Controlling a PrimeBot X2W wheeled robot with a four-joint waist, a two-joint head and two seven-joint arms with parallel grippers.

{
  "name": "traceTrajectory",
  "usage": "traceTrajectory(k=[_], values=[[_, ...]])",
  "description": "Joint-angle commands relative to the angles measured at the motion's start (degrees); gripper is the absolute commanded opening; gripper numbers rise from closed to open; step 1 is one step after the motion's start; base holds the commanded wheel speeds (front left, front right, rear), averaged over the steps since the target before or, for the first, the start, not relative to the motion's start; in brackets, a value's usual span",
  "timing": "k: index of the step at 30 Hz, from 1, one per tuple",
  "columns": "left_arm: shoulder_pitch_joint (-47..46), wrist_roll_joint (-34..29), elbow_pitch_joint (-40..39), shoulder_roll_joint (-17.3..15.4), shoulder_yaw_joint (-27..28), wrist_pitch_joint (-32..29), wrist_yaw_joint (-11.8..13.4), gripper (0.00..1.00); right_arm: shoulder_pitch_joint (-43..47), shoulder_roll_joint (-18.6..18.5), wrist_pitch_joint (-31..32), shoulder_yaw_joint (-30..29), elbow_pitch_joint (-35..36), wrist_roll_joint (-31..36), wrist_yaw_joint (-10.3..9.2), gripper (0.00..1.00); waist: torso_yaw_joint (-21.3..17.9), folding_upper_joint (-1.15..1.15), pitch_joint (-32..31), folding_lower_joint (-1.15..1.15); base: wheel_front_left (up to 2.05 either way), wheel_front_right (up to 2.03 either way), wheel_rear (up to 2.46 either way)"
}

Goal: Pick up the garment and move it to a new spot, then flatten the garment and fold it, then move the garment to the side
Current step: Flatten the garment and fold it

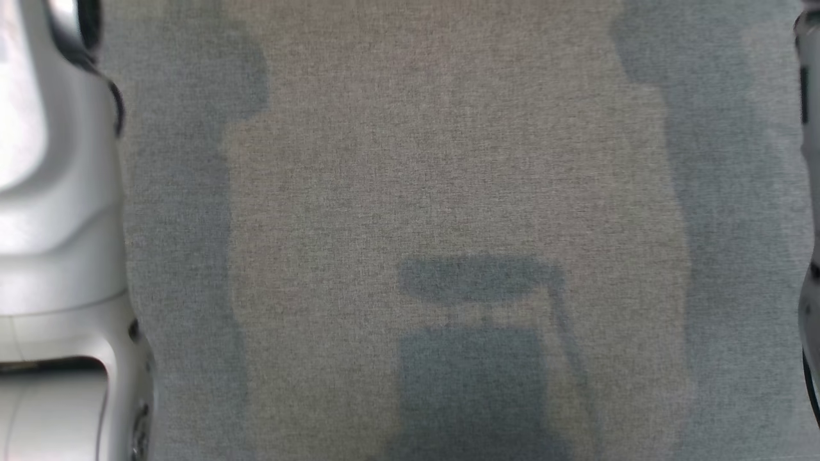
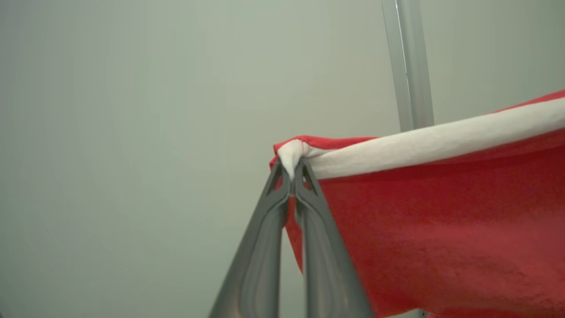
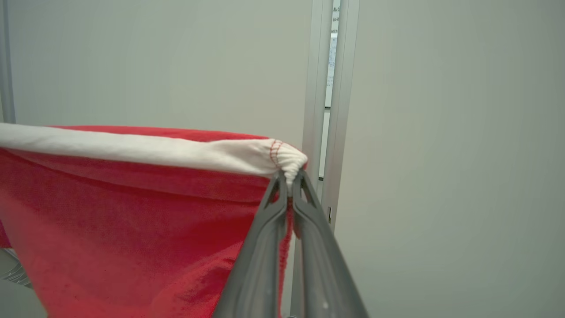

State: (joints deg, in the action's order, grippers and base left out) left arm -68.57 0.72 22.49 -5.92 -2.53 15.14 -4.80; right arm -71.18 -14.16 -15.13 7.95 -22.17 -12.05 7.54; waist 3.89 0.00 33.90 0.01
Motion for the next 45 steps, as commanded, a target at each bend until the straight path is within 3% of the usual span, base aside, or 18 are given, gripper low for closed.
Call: traceTrajectory(k=[1,7,17,25,41,45], values=[[1.75,0.45,-0.02,0.37,-0.31,0.01,0.2,0.0,2.46,-0.44,-0.01,0.79,0.56,0.09,-0.1,0.0,0.94,0.0,2.1,-0.01,0.0,0.0,0.0],[11.44,2.23,-0.61,2.12,-1.46,0.01,0.61,0.0,12.78,-0.93,-0.01,2.27,3.85,-2.46,-0.1,0.0,0.38,0.0,1.71,-0.01,0.0,0.0,0.0],[28.5,6.27,-1.02,2.89,-2.2,0.01,1.54,0.0,32.15,-0.61,-0.01,2.06,8.79,-7.7,-0.1,0.0,0.23,0.0,-5.43,-0.01,0.0,0.0,0.0],[40.44,10.21,-2.23,2.78,0.58,0.01,3.4,0.0,43.57,1.36,-0.02,0.87,7.8,-9.72,-0.15,0.0,0.15,0.0,-13.0,-0.01,0.0,0.0,0.0],[60.67,9.5,-0.31,2.68,2.53,0.02,1.84,0.0,59.89,5.56,-0.08,4.02,3.43,-10.2,-0.17,0.0,-1.05,0.0,-31.93,-0.01,0.0,0.0,0.0],[64.55,9.2,-0.91,2.71,3.4,0.02,1.71,0.0,62.15,5.92,-0.08,5.37,3.32,-10.29,-0.17,0.0,-1.61,0.0,-34.3,-0.01,0.0,0.0,0.0]])
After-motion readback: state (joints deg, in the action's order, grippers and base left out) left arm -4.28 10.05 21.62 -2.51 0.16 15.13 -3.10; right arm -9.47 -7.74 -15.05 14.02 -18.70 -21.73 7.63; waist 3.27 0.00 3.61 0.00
